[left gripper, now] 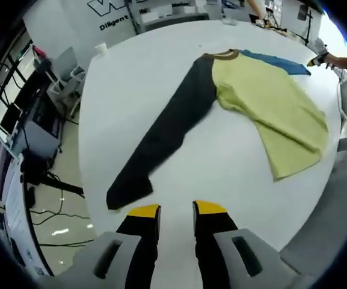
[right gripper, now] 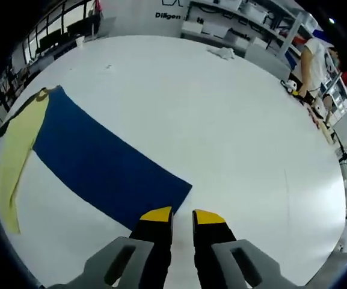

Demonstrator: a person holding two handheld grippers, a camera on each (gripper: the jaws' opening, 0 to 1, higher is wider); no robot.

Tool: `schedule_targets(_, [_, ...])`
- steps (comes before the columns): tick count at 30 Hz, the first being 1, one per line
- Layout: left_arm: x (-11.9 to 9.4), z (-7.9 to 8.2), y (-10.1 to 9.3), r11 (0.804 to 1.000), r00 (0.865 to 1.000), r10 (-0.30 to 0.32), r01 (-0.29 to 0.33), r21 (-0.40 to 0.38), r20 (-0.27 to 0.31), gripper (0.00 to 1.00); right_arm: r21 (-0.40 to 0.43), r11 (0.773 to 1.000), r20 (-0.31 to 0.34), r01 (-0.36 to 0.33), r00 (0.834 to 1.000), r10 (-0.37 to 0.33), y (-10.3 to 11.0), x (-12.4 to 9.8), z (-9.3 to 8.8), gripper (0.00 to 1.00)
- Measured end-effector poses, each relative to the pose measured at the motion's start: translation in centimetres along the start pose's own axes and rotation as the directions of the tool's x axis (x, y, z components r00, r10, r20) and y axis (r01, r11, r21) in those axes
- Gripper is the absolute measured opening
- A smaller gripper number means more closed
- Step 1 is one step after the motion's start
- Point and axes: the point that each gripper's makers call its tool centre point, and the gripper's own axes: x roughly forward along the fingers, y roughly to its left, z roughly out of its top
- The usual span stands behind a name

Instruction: Fold the garment on the visible template until the final outline fits inside the template.

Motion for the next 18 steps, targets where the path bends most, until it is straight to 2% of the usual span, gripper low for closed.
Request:
schedule_targets(5, [0.4,0.8,-0.4,1.0,1.0,-0.011,0.011,0.014,0.007,0.25,0.004,1.0,-0.018,-0.008,1.0,0.008,0.2,-0.4,-1.5,0.08])
schedule_targets(11, [0.8,0.9,-0.3,1.0,1.0,-0.016,0.016,0.025,0.003,0.26,0.022,1.0,-0.009,-0.005,1.0,0.005,0.2,-1.4,-1.6,0.09])
schedule_targets(14, [1.1,0.5,0.0,1.0,1.0,-0.014,0.014,0.025,-0.001,0.27,0.029,0.999,0.012,-0.016,1.0,0.016,0.7,-2.1,-1.3,0.14])
schedule_targets(18, [1.5,-0.4,0.3,0.998,1.0,-0.003,0.003,0.057,-0.011,0.29,-0.028,0.999,0.036,-0.027,0.999,0.028,1.8,-2.9,-1.1,0.23])
